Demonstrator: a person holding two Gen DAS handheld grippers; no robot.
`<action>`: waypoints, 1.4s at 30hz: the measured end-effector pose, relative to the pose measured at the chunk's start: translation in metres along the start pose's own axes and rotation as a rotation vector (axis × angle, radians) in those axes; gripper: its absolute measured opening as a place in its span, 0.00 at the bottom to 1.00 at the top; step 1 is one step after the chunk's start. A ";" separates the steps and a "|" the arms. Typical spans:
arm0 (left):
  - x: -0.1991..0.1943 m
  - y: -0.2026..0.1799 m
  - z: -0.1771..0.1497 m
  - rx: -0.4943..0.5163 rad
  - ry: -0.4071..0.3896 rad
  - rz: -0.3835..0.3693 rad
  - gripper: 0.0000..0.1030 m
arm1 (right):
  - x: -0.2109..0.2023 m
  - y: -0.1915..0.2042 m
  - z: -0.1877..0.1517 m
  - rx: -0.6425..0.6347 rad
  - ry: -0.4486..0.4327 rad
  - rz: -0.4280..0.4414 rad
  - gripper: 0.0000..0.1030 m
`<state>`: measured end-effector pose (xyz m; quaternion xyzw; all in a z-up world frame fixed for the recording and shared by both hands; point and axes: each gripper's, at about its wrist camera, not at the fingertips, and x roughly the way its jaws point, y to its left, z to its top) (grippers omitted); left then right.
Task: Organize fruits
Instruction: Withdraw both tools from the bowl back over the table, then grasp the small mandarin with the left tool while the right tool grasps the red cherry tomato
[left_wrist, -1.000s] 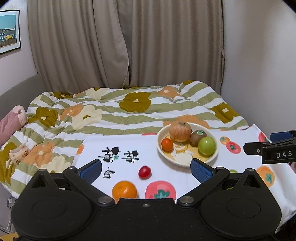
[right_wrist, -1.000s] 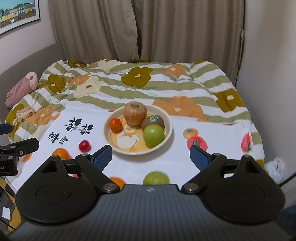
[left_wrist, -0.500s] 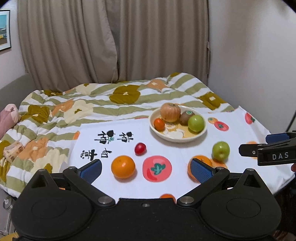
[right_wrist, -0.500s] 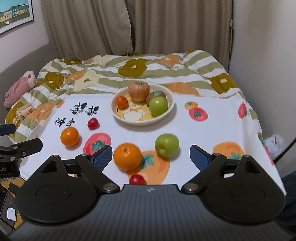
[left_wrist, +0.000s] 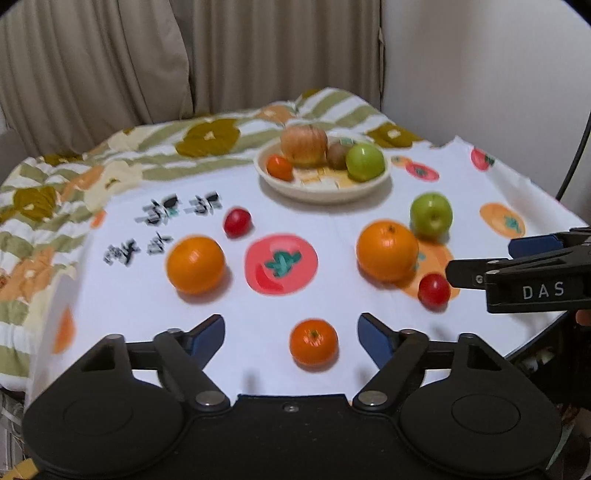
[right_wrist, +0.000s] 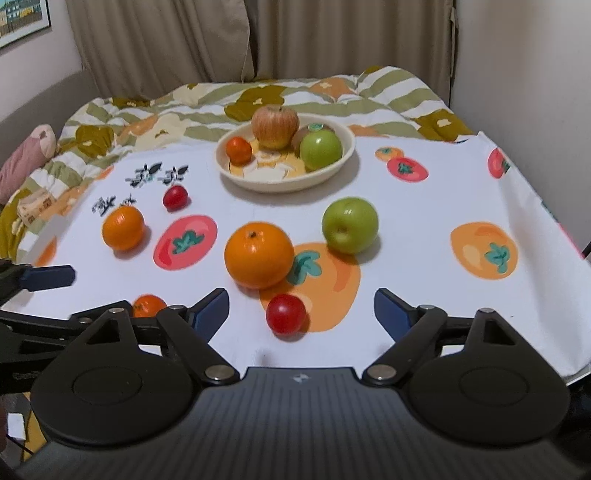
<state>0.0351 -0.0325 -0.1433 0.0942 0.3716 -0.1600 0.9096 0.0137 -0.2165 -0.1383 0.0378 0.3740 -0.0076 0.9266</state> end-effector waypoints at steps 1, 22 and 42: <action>0.006 0.000 -0.003 -0.004 0.011 -0.005 0.74 | 0.005 0.002 -0.002 -0.009 0.008 -0.004 0.96; 0.043 -0.004 -0.009 -0.034 0.090 -0.062 0.40 | 0.044 0.006 -0.012 -0.023 0.098 -0.012 0.70; 0.043 0.003 -0.009 -0.037 0.085 -0.049 0.39 | 0.058 0.013 -0.008 -0.049 0.115 -0.001 0.45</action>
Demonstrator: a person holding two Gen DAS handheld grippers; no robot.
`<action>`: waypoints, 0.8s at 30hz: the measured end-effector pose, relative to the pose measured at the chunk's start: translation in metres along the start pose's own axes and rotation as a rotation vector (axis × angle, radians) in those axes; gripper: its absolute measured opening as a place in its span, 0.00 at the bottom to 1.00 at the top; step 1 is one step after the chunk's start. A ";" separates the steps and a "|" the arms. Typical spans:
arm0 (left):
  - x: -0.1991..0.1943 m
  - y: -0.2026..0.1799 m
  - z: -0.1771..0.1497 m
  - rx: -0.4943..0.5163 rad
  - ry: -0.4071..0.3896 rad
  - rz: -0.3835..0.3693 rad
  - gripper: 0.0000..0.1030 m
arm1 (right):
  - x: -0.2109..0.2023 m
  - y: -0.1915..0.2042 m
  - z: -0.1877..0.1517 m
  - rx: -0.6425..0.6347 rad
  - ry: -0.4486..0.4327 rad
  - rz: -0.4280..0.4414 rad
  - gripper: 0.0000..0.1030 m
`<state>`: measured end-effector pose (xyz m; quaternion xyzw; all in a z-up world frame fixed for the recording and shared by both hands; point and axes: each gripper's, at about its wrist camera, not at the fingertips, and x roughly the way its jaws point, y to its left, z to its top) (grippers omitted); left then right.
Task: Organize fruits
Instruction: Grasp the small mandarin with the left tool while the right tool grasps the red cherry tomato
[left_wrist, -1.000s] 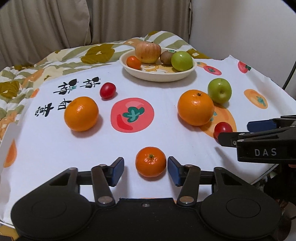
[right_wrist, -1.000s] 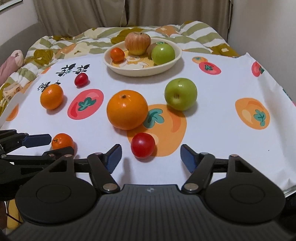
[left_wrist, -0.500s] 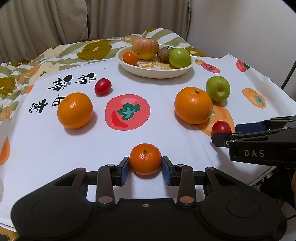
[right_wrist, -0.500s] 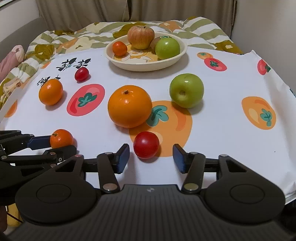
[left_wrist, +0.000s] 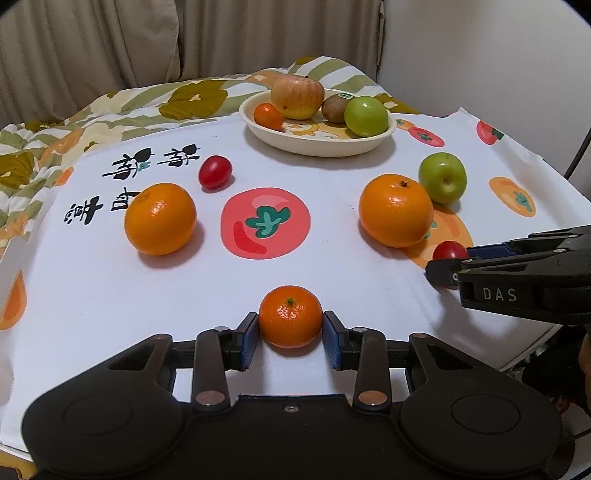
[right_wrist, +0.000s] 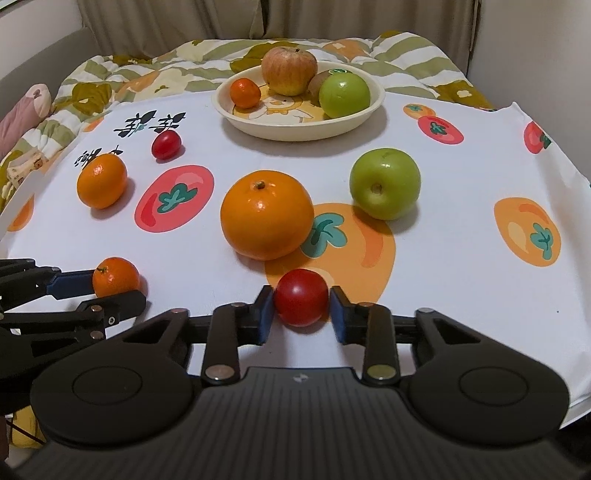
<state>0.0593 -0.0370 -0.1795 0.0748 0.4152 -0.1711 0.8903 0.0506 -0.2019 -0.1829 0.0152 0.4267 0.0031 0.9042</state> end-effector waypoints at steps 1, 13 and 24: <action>0.000 0.001 0.000 -0.002 0.000 0.003 0.39 | 0.000 0.001 0.000 -0.004 0.000 -0.002 0.45; -0.022 0.013 0.010 -0.021 -0.028 0.024 0.39 | -0.020 0.007 0.012 -0.011 -0.024 -0.018 0.45; -0.053 0.017 0.046 -0.042 -0.084 0.044 0.39 | -0.057 0.006 0.045 0.006 -0.072 -0.024 0.45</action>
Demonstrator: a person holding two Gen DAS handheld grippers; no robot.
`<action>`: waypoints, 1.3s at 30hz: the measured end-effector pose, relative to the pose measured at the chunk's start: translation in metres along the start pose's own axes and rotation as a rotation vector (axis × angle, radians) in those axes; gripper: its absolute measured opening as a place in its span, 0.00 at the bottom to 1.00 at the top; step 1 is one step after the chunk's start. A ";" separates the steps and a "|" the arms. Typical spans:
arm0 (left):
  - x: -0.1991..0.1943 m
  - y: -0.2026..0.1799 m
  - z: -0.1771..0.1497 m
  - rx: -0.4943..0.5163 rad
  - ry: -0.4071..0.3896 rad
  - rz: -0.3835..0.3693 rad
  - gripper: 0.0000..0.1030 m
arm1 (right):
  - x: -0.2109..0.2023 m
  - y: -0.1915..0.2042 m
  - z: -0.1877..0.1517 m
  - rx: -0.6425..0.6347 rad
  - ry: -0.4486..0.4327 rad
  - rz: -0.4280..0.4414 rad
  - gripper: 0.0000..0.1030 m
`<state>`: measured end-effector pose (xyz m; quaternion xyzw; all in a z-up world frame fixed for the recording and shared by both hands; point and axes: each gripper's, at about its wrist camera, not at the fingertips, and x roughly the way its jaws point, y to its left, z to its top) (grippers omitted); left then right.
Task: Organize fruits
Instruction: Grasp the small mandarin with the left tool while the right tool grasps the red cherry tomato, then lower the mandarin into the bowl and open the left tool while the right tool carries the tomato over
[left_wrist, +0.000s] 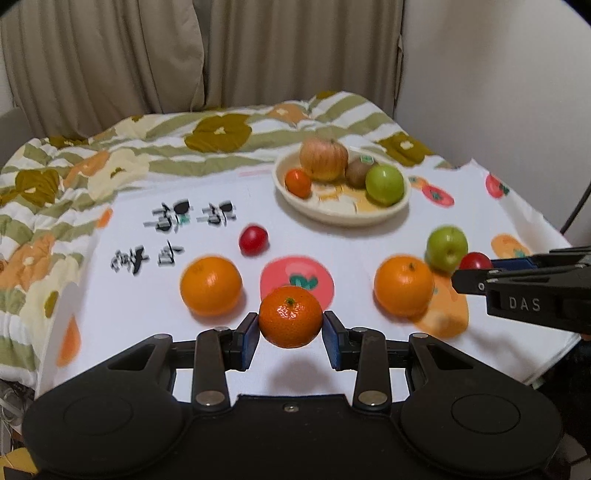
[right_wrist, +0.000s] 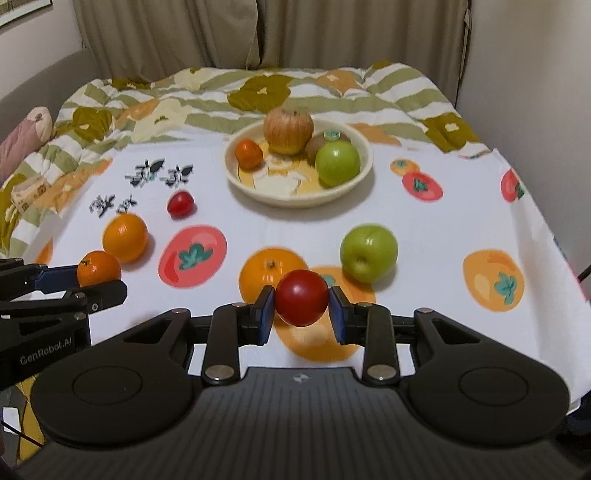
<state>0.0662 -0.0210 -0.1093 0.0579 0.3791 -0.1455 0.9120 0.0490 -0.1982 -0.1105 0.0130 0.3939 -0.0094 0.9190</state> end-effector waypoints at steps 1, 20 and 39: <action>-0.002 0.001 0.005 -0.001 -0.007 0.004 0.39 | -0.002 -0.001 0.005 0.001 -0.005 0.002 0.45; 0.034 -0.013 0.095 -0.018 -0.050 0.034 0.39 | 0.034 -0.035 0.097 -0.063 -0.053 0.090 0.45; 0.145 -0.045 0.131 0.034 0.087 0.046 0.39 | 0.119 -0.075 0.126 -0.083 0.044 0.149 0.45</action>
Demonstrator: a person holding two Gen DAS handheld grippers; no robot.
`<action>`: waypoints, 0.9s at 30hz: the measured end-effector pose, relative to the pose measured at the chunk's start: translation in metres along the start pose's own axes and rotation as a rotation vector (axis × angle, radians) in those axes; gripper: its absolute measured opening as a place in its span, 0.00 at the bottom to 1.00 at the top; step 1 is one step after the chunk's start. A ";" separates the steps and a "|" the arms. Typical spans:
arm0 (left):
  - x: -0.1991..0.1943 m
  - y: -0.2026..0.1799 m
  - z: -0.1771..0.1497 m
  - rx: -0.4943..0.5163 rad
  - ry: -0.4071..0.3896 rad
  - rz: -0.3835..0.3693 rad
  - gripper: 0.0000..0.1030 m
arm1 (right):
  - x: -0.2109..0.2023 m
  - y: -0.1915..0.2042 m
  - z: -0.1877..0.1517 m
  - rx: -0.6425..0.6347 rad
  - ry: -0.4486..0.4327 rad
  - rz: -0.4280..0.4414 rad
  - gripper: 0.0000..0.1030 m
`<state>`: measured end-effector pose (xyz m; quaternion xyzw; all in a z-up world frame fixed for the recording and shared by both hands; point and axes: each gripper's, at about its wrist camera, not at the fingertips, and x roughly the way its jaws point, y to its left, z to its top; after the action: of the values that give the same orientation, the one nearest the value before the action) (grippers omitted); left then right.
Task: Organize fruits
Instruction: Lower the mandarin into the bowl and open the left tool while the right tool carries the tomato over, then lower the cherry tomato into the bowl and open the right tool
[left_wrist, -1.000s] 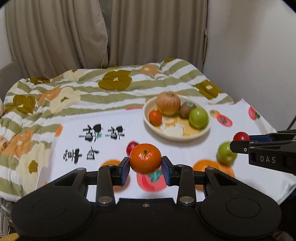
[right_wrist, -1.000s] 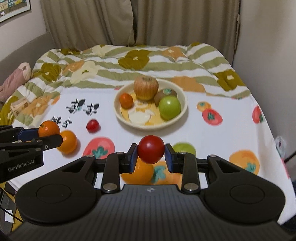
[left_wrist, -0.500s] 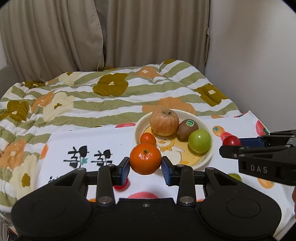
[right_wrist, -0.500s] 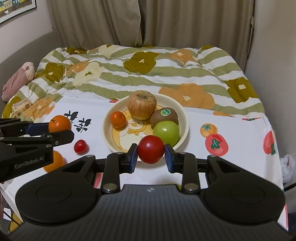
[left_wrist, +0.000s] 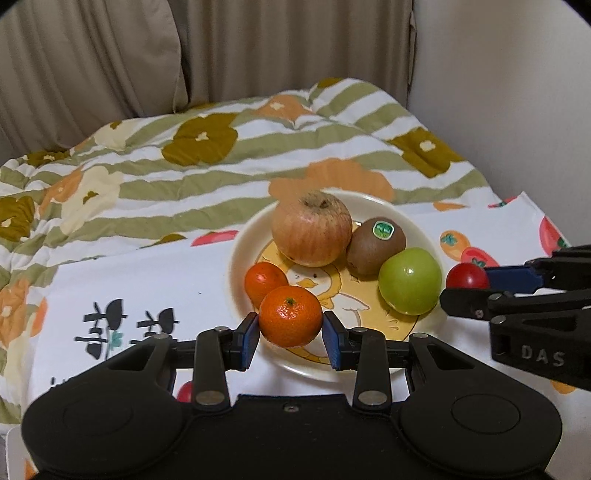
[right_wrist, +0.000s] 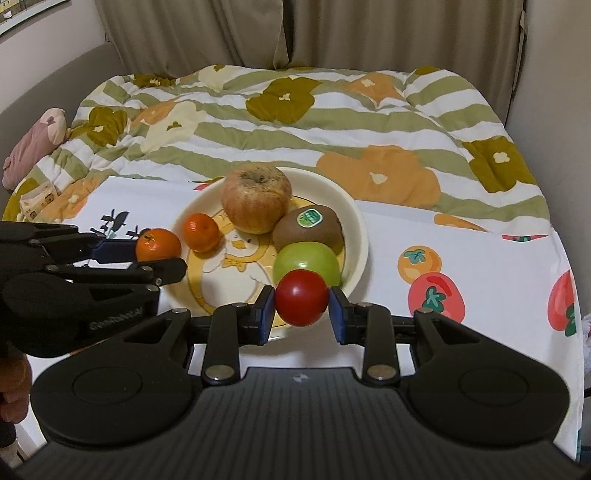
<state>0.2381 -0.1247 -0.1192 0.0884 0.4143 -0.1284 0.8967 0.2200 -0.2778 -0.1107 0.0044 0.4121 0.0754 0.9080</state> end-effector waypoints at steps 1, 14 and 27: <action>0.005 -0.002 0.000 0.005 0.009 0.000 0.39 | 0.002 -0.002 0.000 0.001 0.002 0.000 0.45; 0.028 -0.013 0.001 0.025 0.068 -0.002 0.50 | 0.006 -0.017 0.005 0.016 -0.001 0.006 0.45; -0.006 0.001 -0.010 0.007 0.027 0.018 0.80 | 0.007 0.003 0.018 -0.049 -0.031 0.062 0.45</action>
<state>0.2274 -0.1200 -0.1216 0.0968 0.4252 -0.1206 0.8918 0.2376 -0.2731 -0.1038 -0.0040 0.3956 0.1134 0.9114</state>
